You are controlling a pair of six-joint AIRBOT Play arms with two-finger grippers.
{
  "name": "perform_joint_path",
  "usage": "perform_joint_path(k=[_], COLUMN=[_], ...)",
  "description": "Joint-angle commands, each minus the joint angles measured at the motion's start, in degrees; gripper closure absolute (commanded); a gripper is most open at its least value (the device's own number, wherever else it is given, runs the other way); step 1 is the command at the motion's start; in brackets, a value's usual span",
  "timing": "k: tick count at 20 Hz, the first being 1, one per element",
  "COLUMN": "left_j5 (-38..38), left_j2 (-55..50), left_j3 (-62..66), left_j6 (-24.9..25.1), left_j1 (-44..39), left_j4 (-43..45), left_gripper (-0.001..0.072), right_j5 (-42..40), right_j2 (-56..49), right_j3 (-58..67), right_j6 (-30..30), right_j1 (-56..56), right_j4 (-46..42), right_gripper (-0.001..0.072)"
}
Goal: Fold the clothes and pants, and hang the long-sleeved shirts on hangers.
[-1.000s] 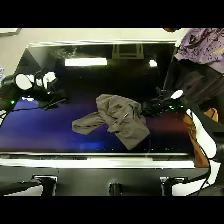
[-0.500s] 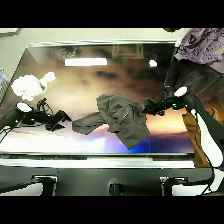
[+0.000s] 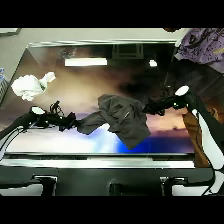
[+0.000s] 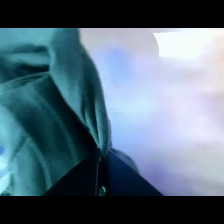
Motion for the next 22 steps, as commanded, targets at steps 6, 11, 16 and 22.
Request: perform_joint_path(k=[6,11,16,22], left_j5=[0.2,-6.73,-12.17,-17.59], left_j2=[11.1,19.04,28.92,31.74], left_j3=[27.1,53.27,59.23,59.12], left_j6=[-5.86,-10.38,-10.45,-15.41], left_j1=[3.02,3.04,3.04,3.04], left_j4=[13.35,29.18,32.81,32.57], left_gripper=[0.0692,0.0692,0.0691,0.0691], right_j5=[-3.17,-6.4,-5.62,0.2], right_j2=[9.57,19.82,31.28,33.9], right_j3=[22.49,38.6,40.13,40.13], right_j6=[0.07,-2.97,-3.72,-2.49], right_j1=[-0.59,-0.59,-0.59,-0.57], right_j4=[-2.29,-4.72,-9.07,-9.81], right_gripper=[0.0683,0.0682,0.0682,0.0682])
